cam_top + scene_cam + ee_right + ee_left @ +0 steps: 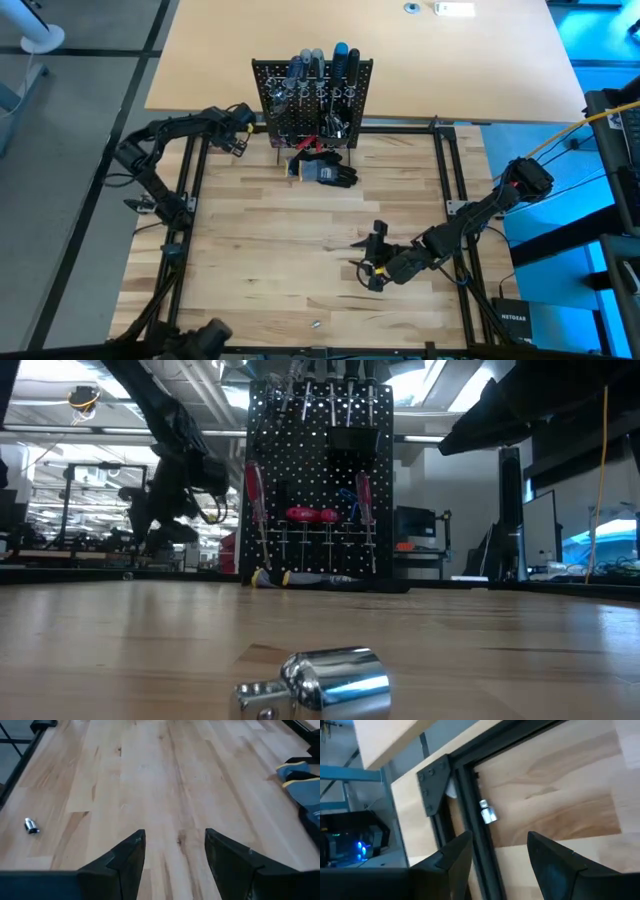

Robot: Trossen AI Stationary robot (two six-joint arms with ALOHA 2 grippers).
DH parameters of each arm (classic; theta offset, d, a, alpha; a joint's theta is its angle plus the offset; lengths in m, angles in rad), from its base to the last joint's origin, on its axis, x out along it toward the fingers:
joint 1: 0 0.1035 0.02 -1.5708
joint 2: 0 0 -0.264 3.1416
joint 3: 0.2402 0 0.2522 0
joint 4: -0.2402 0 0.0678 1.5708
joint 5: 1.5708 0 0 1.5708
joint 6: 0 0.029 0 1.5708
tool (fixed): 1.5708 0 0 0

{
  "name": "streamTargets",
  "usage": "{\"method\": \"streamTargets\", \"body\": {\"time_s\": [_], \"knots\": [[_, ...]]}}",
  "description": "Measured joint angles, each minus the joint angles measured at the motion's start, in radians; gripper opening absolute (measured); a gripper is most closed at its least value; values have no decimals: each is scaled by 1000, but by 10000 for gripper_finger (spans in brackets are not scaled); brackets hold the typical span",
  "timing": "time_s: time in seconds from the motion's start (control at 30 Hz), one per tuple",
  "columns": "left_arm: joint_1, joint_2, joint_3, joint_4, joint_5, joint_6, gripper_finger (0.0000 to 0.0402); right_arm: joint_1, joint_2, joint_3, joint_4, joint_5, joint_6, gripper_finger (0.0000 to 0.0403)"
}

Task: Hang tools onto peg board
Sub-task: Put the socket into the pegboard bin

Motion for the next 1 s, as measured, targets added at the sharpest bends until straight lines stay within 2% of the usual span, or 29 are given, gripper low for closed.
{"method": "streamTargets", "body": {"time_s": [0.43,0.53,0.8,0.9,1.0], "knots": [[25,148,0,91,4,86,180,0,4,0,-2,48,-27,202],[24,171,0,92,2,159,174,0,4,0,-2,50,-43,202],[13,175,67,-92,8,254,147,-14,4,0,-1,85,-53,202],[13,175,97,-156,8,313,140,-36,4,0,-2,63,-53,202],[13,175,101,-153,8,397,134,-58,4,-9,3,26,-48,202]]}}
